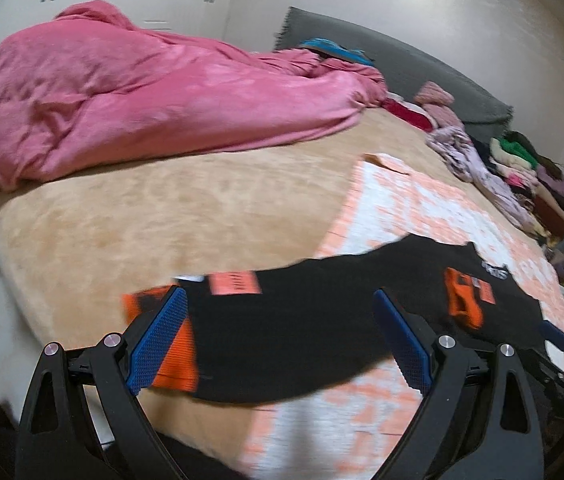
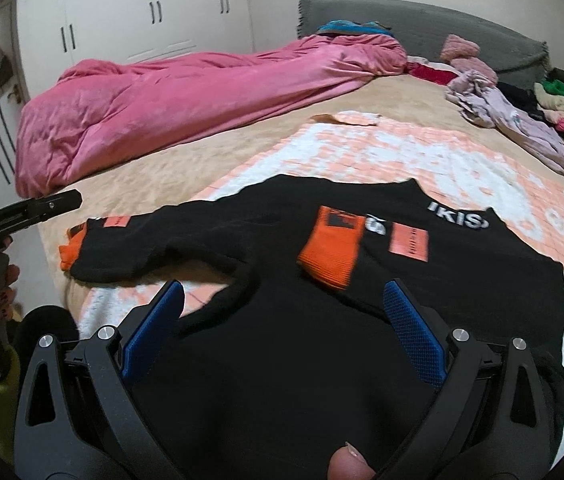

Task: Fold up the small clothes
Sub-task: 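Move the left gripper to the orange cuff of the other sleeve, then grasp the second orange cuff with the left gripper and lift it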

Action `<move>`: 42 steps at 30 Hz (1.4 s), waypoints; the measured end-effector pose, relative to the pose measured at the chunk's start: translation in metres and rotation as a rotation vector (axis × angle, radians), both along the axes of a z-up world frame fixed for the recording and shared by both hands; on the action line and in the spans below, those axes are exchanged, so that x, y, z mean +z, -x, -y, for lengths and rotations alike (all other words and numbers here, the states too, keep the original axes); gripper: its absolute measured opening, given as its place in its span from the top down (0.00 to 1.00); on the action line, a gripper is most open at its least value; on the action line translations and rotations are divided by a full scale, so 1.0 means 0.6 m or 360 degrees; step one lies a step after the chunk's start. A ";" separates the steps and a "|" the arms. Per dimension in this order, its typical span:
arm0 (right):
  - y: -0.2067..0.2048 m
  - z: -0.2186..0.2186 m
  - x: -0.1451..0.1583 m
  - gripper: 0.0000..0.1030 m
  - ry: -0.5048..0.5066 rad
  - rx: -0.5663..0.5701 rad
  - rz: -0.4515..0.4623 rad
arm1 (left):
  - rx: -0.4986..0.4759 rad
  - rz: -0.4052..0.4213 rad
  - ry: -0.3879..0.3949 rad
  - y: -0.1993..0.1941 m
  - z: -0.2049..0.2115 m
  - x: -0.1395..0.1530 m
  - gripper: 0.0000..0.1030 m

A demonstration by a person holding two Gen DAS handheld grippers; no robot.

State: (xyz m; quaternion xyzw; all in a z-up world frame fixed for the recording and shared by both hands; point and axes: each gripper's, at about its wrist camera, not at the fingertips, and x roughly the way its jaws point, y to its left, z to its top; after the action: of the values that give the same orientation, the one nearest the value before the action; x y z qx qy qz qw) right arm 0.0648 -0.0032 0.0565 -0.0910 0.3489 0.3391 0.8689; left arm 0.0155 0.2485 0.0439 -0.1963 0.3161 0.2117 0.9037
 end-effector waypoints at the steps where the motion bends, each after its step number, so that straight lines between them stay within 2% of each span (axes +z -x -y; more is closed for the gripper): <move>1: 0.002 -0.008 0.001 0.09 0.0004 0.0010 0.0004 | 0.0017 0.0000 0.0008 0.008 -0.013 -0.002 0.10; 8: 0.016 -0.059 -0.003 0.09 0.0048 0.0088 -0.0001 | 0.0199 -0.0020 0.0090 0.056 -0.097 -0.026 0.10; 15: 0.037 -0.119 -0.013 0.09 0.0109 0.0191 -0.0005 | 0.0256 -0.0065 0.0171 0.085 -0.140 -0.058 0.10; 19: 0.050 -0.147 -0.018 0.09 0.0134 0.0241 -0.0009 | 0.0194 -0.0056 0.0342 0.083 -0.145 -0.088 0.11; 21: 0.056 -0.156 -0.021 0.09 0.0141 0.0261 -0.0016 | 0.0161 -0.0069 0.0382 0.074 -0.142 -0.101 0.22; 25: 0.062 -0.157 -0.027 0.09 0.0166 0.0273 -0.0015 | 0.0153 -0.0106 0.0405 0.055 -0.134 -0.118 0.23; 26: 0.062 -0.154 -0.028 0.09 0.0169 0.0268 -0.0017 | 0.0154 -0.0102 0.0411 0.050 -0.134 -0.121 0.29; 27: 0.061 -0.148 -0.030 0.09 0.0169 0.0255 -0.0022 | 0.0158 -0.0101 0.0419 0.048 -0.134 -0.123 0.43; 28: 0.058 -0.144 -0.031 0.09 0.0168 0.0241 -0.0028 | 0.0160 -0.0100 0.0427 0.043 -0.133 -0.124 0.48; 30: 0.053 -0.129 -0.033 0.09 0.0155 0.0204 -0.0045 | 0.0159 -0.0110 0.0416 0.032 -0.129 -0.126 0.67; 32: 0.048 -0.113 -0.034 0.09 0.0140 0.0168 -0.0058 | 0.0152 -0.0083 0.0430 0.024 -0.127 -0.127 0.81; 33: 0.045 -0.099 -0.035 0.09 0.0132 0.0140 -0.0067 | 0.0142 -0.0055 0.0435 0.022 -0.126 -0.124 0.84; 37: 0.028 -0.052 -0.043 0.09 0.0119 0.0044 -0.0103 | 0.0093 0.0073 0.0420 0.017 -0.120 -0.087 0.85; 42: -0.002 0.013 -0.045 0.09 0.0076 -0.0107 -0.0135 | -0.0017 0.0230 0.0395 -0.003 -0.095 -0.002 0.86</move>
State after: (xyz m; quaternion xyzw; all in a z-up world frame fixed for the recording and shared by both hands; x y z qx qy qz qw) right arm 0.0662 -0.0111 0.0298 -0.0855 0.3963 0.3048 0.8618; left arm 0.0175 0.3056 0.0426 -0.3196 0.2750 0.1515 0.8940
